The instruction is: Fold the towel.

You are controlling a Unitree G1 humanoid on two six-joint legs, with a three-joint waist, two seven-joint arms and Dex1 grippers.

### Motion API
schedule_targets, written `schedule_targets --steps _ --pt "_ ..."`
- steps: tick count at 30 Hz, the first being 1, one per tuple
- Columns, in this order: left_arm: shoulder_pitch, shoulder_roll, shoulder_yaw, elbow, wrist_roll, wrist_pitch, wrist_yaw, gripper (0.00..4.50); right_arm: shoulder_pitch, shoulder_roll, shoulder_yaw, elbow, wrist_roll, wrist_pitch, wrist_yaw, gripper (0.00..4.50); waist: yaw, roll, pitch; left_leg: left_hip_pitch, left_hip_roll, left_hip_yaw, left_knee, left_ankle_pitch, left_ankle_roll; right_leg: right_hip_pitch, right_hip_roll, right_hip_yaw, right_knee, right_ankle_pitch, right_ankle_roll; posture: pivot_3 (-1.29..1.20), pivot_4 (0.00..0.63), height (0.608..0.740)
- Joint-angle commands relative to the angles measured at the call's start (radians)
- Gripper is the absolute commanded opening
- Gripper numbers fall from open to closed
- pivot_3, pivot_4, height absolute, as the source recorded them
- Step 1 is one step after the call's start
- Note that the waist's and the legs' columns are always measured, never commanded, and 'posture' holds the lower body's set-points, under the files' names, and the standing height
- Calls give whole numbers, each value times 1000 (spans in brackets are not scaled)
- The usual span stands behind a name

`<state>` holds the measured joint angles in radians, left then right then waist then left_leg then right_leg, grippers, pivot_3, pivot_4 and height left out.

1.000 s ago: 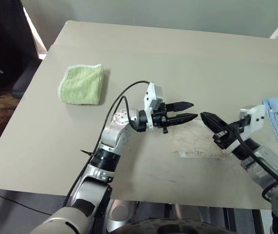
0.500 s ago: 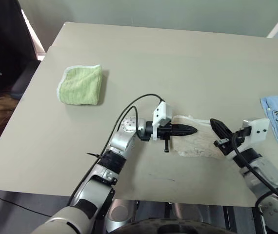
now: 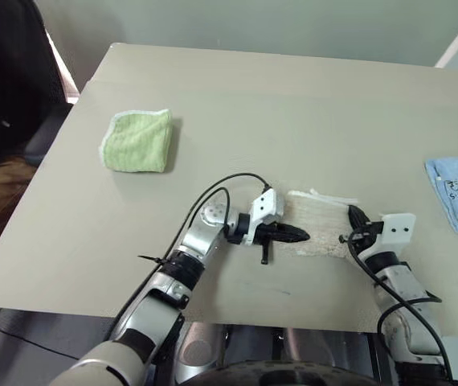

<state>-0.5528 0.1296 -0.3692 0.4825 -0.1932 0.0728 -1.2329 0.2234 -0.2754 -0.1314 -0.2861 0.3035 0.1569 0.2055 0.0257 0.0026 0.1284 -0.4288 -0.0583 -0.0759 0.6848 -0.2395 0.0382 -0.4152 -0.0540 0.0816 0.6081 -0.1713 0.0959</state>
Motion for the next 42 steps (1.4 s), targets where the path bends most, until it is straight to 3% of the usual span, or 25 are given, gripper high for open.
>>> schedule_targets --steps 1,4,7,11,18,25,29,33,36,42 --pt "12 -7 16 -21 -7 1 11 38 3 -41 -96 -45 113 66 57 0 1 0 0 0 -1 0 0 0 0 0 -1 0 0 0 0 0 150 728" --pt "11 -27 47 -45 -54 36 12 38 -10 -78 -143 -126 226 146 97 0 1 2 -1 -4 -1 0 0 -1 -1 0 -1 0 2 0 0 0 150 728" --pt "10 -49 96 -97 -123 93 25 0 -31 -145 -214 -234 388 258 116 595 0 3 0 -10 -1 1 -2 3 -4 -8 -1 0 4 1 -1 0 150 728" --pt "3 -57 161 -146 -184 133 52 0 -52 -236 -325 -303 636 414 83 1929 0 4 0 -12 0 3 -4 11 -16 -11 0 0 3 -1 -2 0 150 728" --pt "10 -12 202 -200 -205 156 70 0 -68 -399 -430 -226 968 634 64 4433 0 3 0 -12 -1 4 -4 9 -12 -11 -1 2 3 -6 3 0 150 728" --pt "64 116 248 -352 -285 305 45 0 -106 -578 -370 -31 1081 878 135 4472 0 3 0 -14 0 4 -5 8 -11 -13 -1 1 3 -6 6 0 150 728" --pt "115 176 260 -408 -289 325 59 0 -147 -637 -343 89 1031 942 215 4472 0 4 0 -14 0 4 -5 9 -6 -15 -1 1 5 -5 7 0 150 728" --pt "152 192 267 -449 -293 336 85 0 -184 -681 -294 181 987 1001 312 4472 4 4 0 -16 0 4 -4 8 -4 -15 -1 1 4 -2 -2 0 150 728" --pt "170 194 267 -490 -299 349 113 0 -208 -723 -192 195 903 1030 400 4472 3 4 0 -16 0 4 -4 8 -4 -16 -1 0 4 -2 -3 0 150 728" --pt "187 206 269 -537 -307 369 153 0 -271 -684 -114 175 884 1073 500 4472 -1 3 0 -15 1 4 -4 9 -3 -16 0 0 5 -2 -4 0 150 728"
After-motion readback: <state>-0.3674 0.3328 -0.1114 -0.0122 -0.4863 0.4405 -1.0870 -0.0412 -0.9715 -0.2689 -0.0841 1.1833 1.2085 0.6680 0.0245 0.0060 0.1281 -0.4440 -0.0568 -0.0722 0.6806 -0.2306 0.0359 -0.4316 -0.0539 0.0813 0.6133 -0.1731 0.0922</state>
